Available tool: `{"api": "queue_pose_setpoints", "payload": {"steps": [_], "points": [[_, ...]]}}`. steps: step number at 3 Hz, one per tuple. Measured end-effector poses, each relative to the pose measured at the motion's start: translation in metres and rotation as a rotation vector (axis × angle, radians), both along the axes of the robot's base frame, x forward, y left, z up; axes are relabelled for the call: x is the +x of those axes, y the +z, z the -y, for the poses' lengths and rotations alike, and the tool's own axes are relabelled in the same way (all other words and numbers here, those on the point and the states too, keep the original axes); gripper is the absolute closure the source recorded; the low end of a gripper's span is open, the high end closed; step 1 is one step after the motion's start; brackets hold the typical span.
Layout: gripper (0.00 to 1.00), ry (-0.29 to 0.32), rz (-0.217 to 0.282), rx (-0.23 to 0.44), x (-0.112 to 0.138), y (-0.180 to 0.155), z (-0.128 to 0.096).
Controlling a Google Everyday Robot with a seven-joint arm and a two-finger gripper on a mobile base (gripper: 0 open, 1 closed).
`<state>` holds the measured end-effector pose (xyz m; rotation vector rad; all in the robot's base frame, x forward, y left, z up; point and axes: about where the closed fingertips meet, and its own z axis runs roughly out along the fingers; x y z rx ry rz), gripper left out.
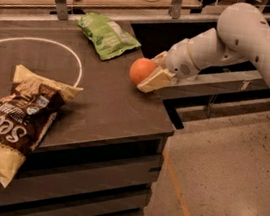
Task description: Move orange near green rice chip bag
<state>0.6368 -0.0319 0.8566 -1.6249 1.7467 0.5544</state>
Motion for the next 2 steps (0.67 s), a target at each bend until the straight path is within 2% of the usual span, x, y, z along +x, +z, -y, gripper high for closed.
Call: {"api": "queue_pose_setpoints", "payload": {"steps": [1, 2], "points": [[1.00, -0.027, 0.045, 0.040, 0.043, -0.001, -0.005], [1.00, -0.072, 0.084, 0.082, 0.073, -0.001, -0.020]]}}
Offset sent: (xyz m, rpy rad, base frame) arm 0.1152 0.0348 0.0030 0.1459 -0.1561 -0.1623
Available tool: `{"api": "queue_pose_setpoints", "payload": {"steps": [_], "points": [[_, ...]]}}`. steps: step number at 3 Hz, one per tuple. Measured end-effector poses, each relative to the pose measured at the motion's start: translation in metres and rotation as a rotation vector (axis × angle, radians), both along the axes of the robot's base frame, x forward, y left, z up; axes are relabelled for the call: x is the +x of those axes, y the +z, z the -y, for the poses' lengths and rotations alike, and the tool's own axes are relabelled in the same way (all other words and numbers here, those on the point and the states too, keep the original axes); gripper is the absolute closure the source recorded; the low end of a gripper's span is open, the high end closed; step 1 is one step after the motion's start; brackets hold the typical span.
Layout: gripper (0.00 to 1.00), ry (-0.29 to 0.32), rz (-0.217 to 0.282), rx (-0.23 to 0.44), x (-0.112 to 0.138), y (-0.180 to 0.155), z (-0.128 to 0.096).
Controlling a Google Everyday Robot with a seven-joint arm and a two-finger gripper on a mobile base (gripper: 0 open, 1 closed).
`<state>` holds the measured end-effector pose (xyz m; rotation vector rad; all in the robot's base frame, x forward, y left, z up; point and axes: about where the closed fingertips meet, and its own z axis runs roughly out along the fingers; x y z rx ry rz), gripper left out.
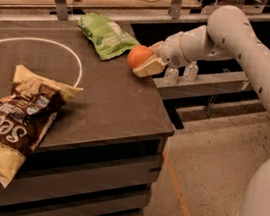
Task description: Move orange near green rice chip bag
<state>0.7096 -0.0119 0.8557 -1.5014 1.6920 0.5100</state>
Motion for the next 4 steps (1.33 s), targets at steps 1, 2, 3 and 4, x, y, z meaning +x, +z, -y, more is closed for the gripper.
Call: {"api": "queue_pose_setpoints", "payload": {"steps": [1, 2, 3, 4], "points": [[1.00, -0.054, 0.018, 0.029, 0.019, -0.002, -0.014], [1.00, -0.099, 0.000, 0.053, 0.032, -0.010, -0.026], [0.74, -0.126, -0.024, 0.073, 0.041, -0.019, -0.035], [0.51, -0.132, -0.031, 0.093, 0.043, -0.022, -0.038]]}}
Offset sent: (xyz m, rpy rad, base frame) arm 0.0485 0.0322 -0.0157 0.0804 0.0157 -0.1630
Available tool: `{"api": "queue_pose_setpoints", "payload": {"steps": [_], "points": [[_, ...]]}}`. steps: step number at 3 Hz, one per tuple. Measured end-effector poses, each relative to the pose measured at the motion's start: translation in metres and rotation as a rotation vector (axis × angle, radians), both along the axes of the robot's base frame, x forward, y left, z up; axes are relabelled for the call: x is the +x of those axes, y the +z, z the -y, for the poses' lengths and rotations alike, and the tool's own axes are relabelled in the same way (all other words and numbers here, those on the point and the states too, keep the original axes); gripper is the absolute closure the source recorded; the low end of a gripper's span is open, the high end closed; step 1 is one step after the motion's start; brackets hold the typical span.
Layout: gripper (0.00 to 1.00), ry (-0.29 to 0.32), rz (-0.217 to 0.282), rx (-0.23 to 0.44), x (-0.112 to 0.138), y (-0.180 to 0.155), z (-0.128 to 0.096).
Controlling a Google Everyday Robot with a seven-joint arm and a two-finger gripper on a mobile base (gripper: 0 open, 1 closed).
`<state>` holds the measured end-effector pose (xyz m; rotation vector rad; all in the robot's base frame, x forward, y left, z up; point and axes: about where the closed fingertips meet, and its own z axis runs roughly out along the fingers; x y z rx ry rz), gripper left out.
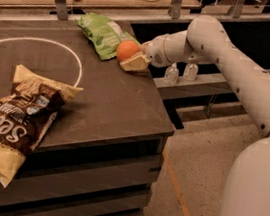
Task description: Move orange near green rice chip bag
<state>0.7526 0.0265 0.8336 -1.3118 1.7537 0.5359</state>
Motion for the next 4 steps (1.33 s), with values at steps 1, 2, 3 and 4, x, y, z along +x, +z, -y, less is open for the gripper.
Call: {"api": "queue_pose_setpoints", "payload": {"steps": [1, 2, 3, 4], "points": [[0.27, 0.000, 0.000, 0.000, 0.0000, 0.0008, 0.0000], [0.00, 0.000, 0.000, 0.000, 0.0000, 0.0010, -0.0001], [0.00, 0.000, 0.000, 0.000, 0.0000, 0.0010, -0.0001], [0.00, 0.019, -0.002, 0.011, -0.0010, 0.0025, -0.0031]]}}
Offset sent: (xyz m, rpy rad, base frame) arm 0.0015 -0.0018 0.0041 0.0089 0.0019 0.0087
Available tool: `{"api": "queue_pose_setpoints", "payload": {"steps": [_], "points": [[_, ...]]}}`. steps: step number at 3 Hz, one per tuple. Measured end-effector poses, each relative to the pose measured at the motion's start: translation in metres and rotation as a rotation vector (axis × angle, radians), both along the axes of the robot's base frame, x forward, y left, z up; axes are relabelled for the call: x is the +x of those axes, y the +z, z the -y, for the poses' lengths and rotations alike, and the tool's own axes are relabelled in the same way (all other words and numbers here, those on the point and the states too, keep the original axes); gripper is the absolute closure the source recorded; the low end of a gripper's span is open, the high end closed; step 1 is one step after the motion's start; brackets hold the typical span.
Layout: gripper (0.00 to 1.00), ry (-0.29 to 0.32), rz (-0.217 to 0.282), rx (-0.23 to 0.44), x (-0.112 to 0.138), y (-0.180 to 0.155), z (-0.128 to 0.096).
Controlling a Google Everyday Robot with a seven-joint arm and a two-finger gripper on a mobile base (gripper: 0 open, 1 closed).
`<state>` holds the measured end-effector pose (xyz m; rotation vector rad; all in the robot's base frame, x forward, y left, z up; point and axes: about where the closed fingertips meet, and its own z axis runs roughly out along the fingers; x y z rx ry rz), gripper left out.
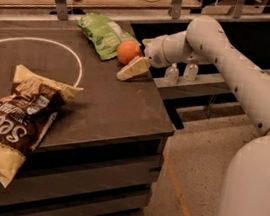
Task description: Move orange near green rice chip bag
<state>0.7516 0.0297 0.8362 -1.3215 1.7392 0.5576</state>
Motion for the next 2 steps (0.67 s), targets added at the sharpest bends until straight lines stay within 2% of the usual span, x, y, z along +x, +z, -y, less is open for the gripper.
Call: {"api": "queue_pose_setpoints", "payload": {"steps": [1, 2], "points": [[0.00, 0.039, 0.027, 0.030, -0.0084, 0.0222, -0.0058], [0.00, 0.039, 0.027, 0.030, -0.0084, 0.0221, -0.0059]]}}
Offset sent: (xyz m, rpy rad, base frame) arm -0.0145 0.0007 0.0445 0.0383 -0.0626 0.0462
